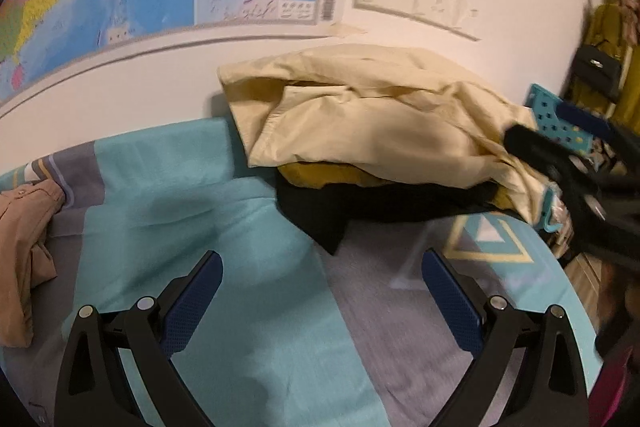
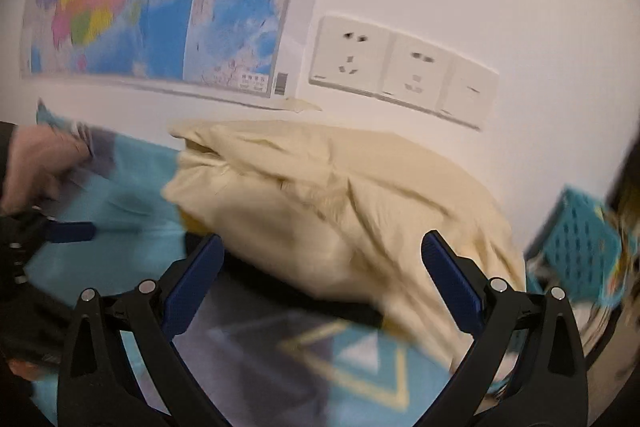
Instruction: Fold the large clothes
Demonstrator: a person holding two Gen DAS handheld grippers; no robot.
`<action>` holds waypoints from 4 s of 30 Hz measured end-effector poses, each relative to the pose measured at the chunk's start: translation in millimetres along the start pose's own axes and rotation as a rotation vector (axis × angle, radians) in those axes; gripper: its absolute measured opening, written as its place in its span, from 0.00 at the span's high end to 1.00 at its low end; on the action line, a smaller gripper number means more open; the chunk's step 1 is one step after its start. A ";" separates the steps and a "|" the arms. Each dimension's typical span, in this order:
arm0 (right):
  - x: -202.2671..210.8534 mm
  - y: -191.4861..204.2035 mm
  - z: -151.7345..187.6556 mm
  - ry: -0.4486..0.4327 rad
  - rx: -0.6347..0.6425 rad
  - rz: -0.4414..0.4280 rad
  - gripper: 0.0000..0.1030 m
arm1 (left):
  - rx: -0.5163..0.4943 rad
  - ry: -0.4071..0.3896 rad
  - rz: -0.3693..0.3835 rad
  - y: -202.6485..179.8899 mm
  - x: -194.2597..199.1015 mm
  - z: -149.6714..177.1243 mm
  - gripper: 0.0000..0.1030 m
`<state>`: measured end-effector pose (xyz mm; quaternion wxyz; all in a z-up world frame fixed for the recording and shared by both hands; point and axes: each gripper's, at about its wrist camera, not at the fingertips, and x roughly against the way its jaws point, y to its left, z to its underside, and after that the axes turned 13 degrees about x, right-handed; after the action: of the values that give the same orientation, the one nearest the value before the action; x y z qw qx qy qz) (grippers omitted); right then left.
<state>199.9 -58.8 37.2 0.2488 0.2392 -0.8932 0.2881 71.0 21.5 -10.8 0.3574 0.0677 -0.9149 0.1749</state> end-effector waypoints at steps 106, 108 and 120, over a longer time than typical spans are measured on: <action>-97.0 -12.4 -6.6 0.176 -0.545 -0.741 0.96 | 0.113 0.053 -0.256 247.6 -10.9 -148.1 0.98; -112.9 -8.6 -0.6 0.226 -0.549 -0.737 0.91 | 0.141 0.127 -0.263 265.6 -42.1 -155.0 0.93; 41.9 2.2 -11.1 0.122 -0.200 -0.645 0.09 | 0.015 0.038 -0.080 275.8 58.7 -116.0 0.36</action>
<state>170.2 -62.1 68.6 0.4025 0.4661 -0.7788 0.1192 32.4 320.7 33.4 0.3809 0.1034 -0.9032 0.1686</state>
